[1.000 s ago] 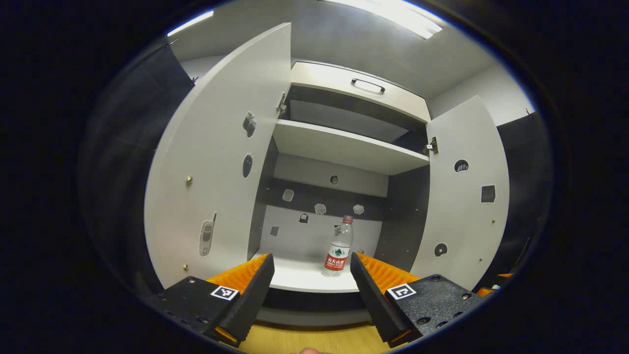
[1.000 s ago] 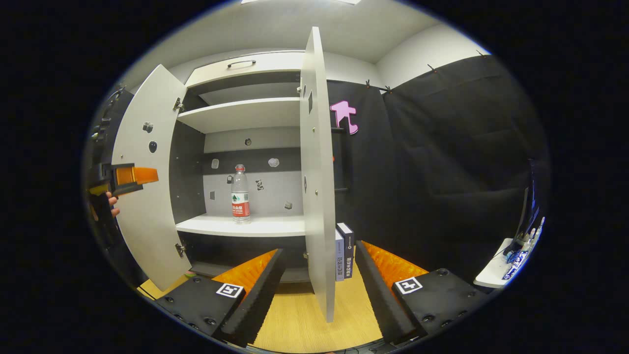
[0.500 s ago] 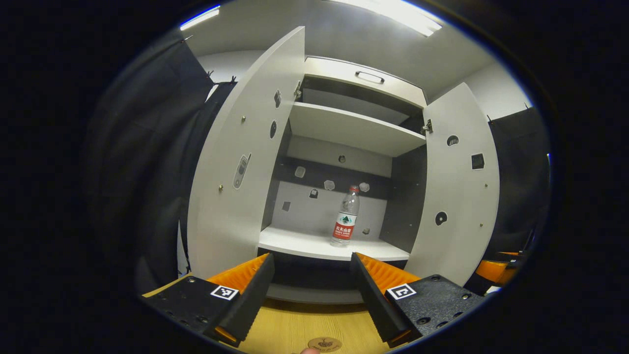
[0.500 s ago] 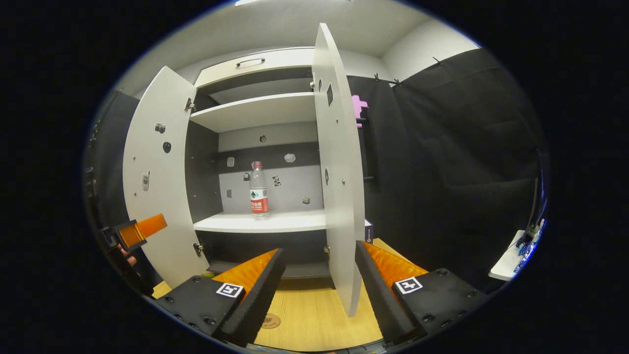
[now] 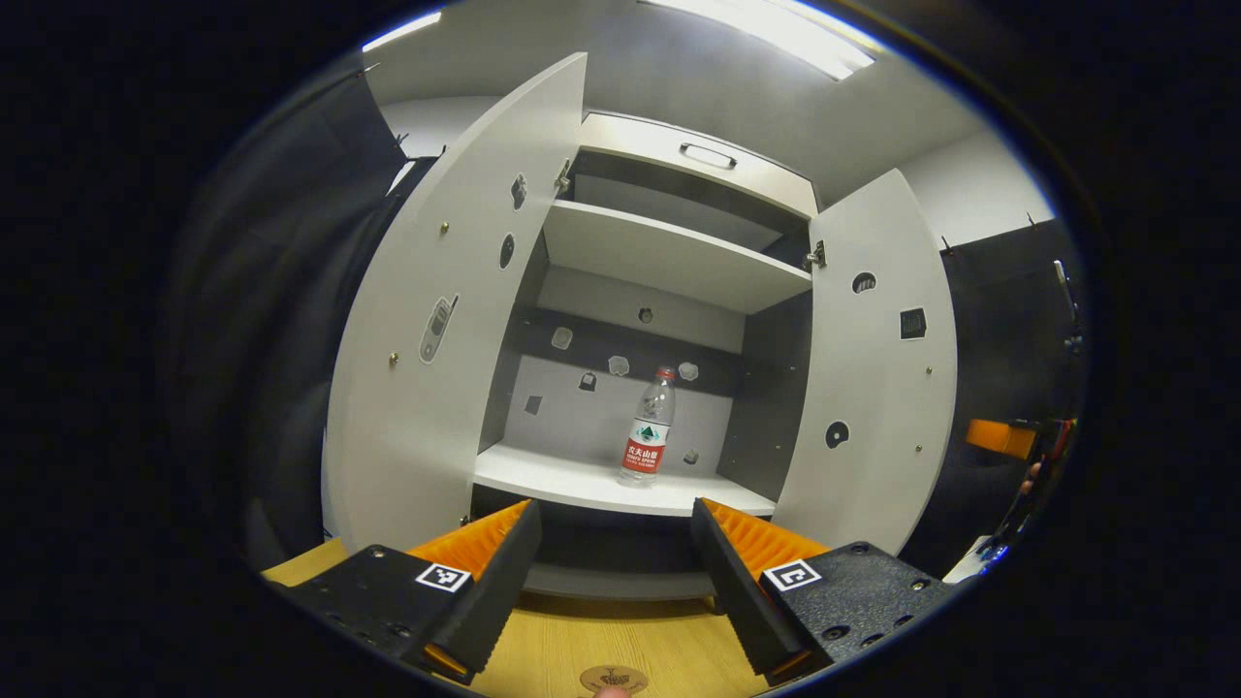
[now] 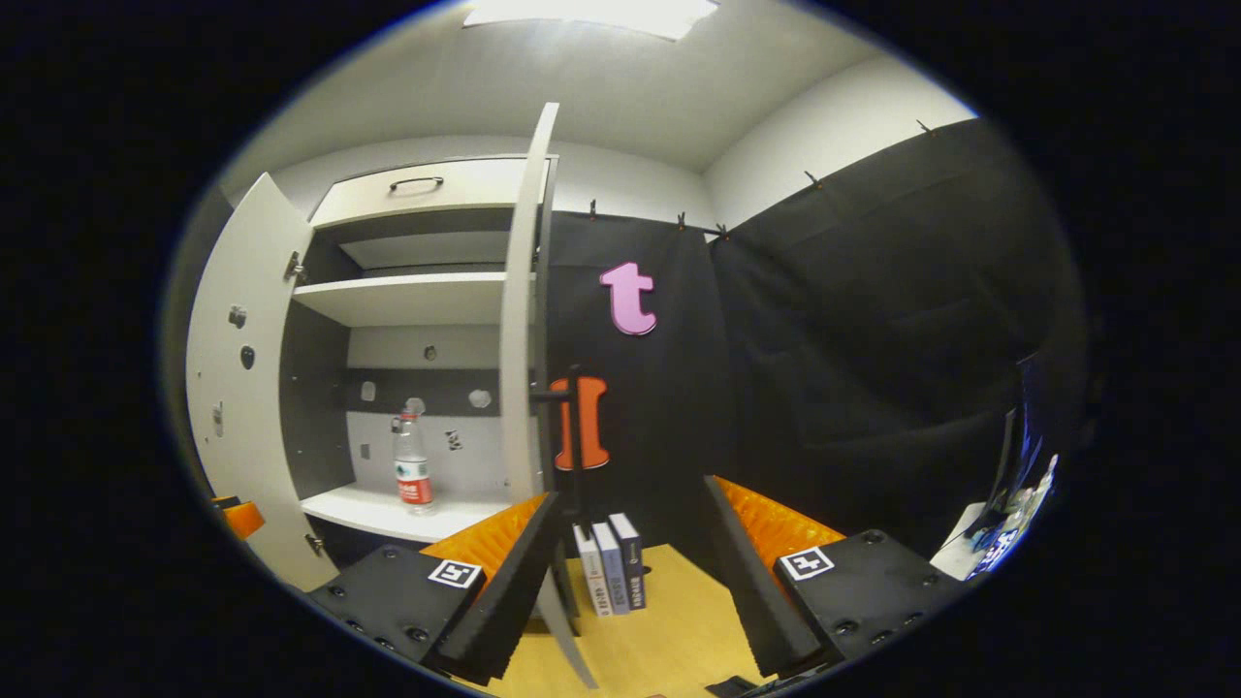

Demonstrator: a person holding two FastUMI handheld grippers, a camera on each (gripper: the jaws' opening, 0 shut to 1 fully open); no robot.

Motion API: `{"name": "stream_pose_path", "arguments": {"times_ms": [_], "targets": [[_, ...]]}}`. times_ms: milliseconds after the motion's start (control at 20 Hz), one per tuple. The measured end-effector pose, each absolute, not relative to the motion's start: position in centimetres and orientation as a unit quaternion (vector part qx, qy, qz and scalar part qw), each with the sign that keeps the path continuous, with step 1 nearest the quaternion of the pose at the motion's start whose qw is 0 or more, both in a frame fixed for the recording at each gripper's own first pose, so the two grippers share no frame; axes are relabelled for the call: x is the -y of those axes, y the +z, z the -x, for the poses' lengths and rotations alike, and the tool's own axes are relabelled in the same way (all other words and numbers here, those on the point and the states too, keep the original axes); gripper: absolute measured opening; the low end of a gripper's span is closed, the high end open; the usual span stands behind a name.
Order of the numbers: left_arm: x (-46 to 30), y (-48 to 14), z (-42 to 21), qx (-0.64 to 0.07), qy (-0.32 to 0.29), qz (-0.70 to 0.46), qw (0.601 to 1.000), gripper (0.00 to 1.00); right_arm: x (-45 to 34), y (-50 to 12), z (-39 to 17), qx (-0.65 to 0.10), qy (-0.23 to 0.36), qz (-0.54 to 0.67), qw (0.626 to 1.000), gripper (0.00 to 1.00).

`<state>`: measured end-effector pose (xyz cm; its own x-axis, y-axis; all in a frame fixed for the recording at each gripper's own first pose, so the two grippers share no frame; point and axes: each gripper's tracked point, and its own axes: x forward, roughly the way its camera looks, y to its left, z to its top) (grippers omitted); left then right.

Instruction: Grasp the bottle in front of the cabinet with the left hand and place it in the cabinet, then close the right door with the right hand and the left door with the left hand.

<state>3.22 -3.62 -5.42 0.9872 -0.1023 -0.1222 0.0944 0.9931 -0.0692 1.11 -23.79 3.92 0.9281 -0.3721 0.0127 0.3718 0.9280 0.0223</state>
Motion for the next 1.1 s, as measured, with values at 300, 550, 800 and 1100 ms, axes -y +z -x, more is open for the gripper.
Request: {"name": "stream_pose_path", "arguments": {"times_ms": [300, 550, 800, 1100], "targets": [[1.7, -5.3, -2.7, -0.071, -0.023, 0.050, 0.996, 0.95, 27.3, 6.6, -5.2, -0.004, -0.187, 0.001, 0.982, 0.95], [-0.2, -4.8, -2.8, -0.064, -0.009, 0.046, 0.997, 0.94, 26.3, 5.6, -7.0, -0.018, -0.169, -0.017, 0.985, 0.95], [-0.2, -4.3, -3.0, -0.050, -0.019, 0.067, 0.996, 0.94, 25.6, 5.8, -7.1, -0.012, -0.156, -0.016, 0.988, 0.95], [-0.3, -3.3, -3.7, -0.041, -0.023, 0.077, 0.996, 0.94, 22.2, 5.8, -7.3, -0.013, -0.125, -0.013, 0.992, 0.95]]}}
